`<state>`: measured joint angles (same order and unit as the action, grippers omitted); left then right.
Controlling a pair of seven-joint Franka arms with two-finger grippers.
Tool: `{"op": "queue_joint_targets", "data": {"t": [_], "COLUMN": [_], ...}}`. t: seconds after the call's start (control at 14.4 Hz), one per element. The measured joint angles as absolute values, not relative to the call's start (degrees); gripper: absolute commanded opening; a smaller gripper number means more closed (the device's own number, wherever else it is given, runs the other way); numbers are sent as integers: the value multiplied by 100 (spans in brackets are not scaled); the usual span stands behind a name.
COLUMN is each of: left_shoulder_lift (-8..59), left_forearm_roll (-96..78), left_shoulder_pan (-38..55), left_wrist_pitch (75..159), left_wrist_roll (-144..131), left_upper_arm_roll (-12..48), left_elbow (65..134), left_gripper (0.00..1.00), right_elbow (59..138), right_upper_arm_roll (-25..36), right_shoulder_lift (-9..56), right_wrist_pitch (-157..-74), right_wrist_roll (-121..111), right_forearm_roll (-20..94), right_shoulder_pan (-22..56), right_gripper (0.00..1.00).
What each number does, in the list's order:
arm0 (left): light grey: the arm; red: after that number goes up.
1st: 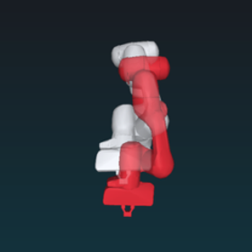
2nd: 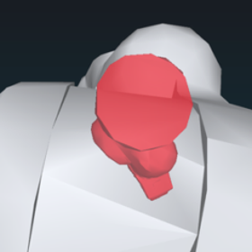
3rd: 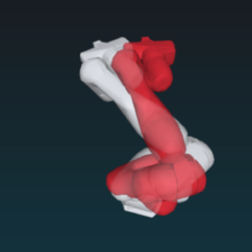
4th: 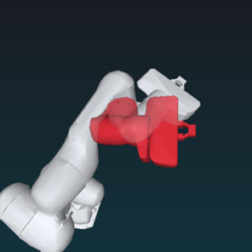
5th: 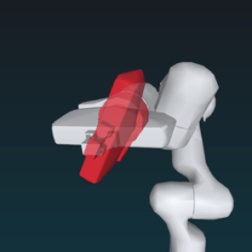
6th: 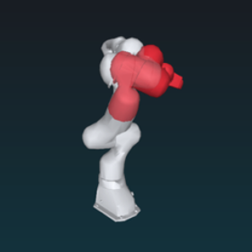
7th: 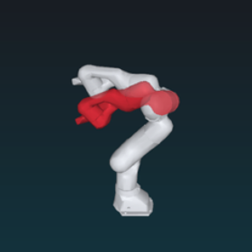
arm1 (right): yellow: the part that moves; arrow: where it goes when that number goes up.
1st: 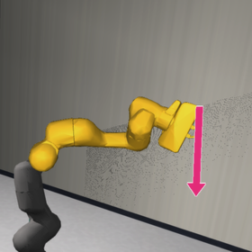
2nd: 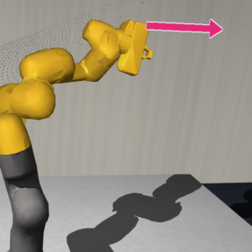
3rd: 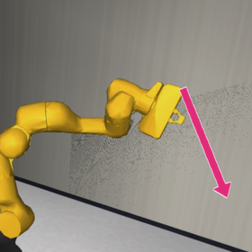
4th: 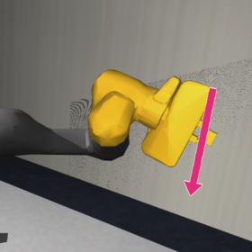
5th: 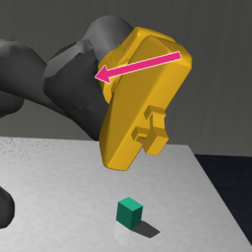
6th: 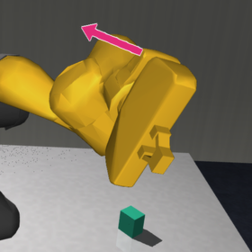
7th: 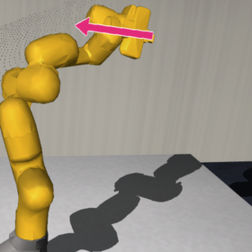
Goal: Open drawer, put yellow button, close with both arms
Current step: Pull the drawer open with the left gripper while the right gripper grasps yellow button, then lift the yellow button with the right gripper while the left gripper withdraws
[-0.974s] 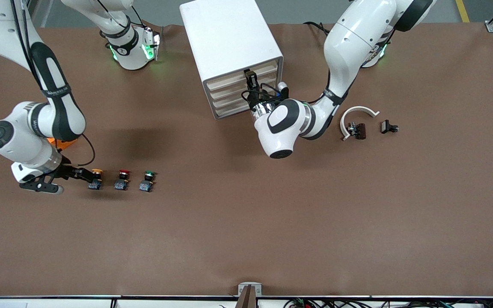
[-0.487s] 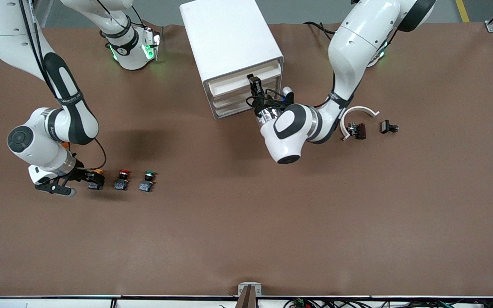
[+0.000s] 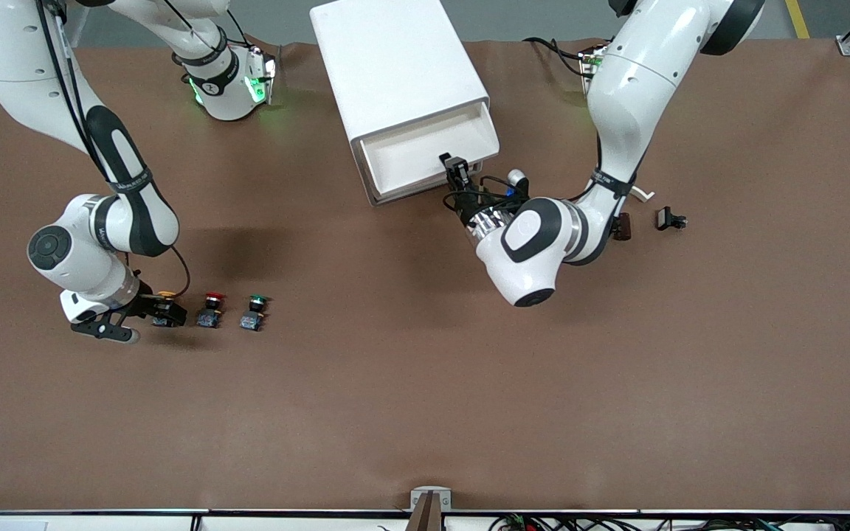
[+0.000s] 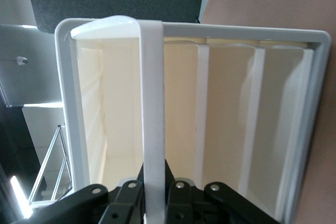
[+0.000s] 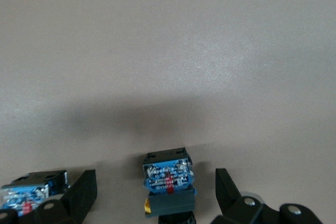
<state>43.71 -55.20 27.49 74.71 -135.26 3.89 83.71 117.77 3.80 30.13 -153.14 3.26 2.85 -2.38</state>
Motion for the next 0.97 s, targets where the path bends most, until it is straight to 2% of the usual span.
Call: {"op": "queue_joint_targets", "data": {"t": [0.14, 0.21, 0.28, 0.35, 0.77, 0.97], "left_shoulder_lift": [4394, 4428, 4471, 4511, 4542, 4539], "left_forearm_roll": [-5520, -5520, -5522, -5528, -4901, -4307], "left_shoulder_pan": [2607, 2528, 2444, 2367, 2275, 2264], "left_wrist_pitch": [7517, 7521, 7526, 7592, 7647, 7592], "left_wrist_roll": [-13525, -13525, -13520, -13487, -13187, -13036], "left_upper_arm_roll": [380, 375, 372, 370, 363, 362], "left_elbow": [8299, 8234, 8160, 8093, 7640, 7229], "left_gripper": [0, 12, 45, 99, 100, 100], "right_elbow": [11743, 11743, 11743, 11743, 11704, 11289], "right_upper_arm_roll": [389, 392, 394, 395, 396, 405], "right_shoulder_lift": [3063, 3066, 3066, 3069, 3071, 2882], "right_wrist_pitch": [-15314, -15314, -15314, -15312, -15212, -14236], "right_wrist_roll": [310, 306, 294, 277, 269, 270], "right_forearm_roll": [284, 284, 284, 284, 284, 284], "right_shoulder_pan": [-239, -240, -240, -242, -243, -243], "right_gripper": [56, 25, 0, 0, 0, 0]}}
